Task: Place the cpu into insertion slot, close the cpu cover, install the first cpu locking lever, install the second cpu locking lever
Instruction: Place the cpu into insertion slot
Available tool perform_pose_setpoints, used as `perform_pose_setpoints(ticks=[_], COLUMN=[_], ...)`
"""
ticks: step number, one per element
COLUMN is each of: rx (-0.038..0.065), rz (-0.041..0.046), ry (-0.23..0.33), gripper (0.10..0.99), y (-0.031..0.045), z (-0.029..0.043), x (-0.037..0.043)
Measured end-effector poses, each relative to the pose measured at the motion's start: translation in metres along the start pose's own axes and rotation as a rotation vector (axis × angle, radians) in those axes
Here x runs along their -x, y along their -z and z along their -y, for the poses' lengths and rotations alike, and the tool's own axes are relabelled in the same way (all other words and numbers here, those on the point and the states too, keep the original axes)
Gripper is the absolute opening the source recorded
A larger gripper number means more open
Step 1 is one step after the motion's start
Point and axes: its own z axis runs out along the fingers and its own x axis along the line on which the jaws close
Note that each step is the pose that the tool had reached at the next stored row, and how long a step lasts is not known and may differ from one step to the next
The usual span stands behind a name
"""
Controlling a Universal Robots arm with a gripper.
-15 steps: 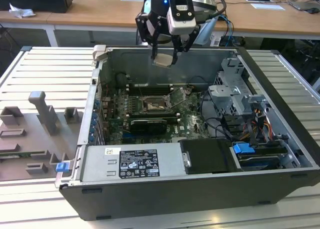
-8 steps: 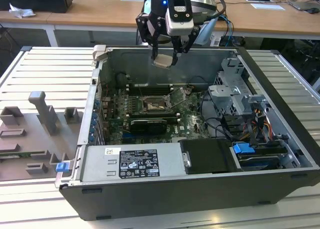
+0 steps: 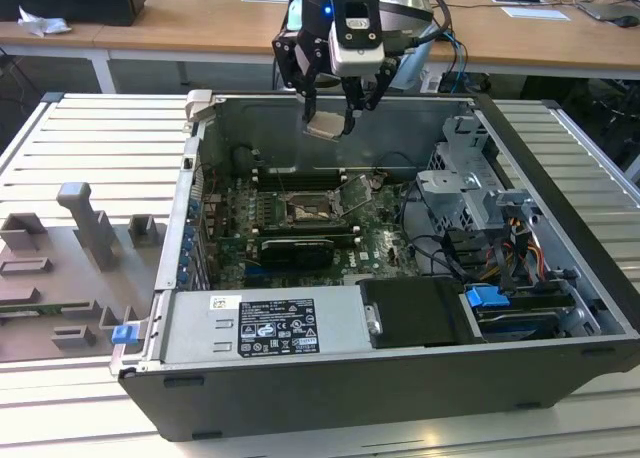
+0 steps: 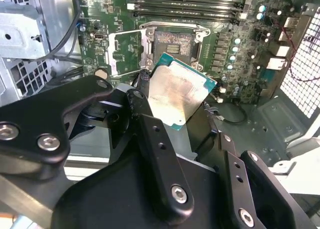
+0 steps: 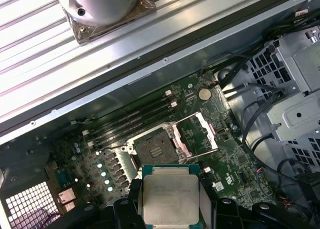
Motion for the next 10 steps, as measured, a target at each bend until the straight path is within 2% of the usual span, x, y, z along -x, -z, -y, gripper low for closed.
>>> perform_pose_setpoints(ticks=[10], rx=[0.002], rz=[0.0064], ry=[-0.074], gripper=[0.537], y=[-0.0006], z=[0.0000], x=[0.0000])
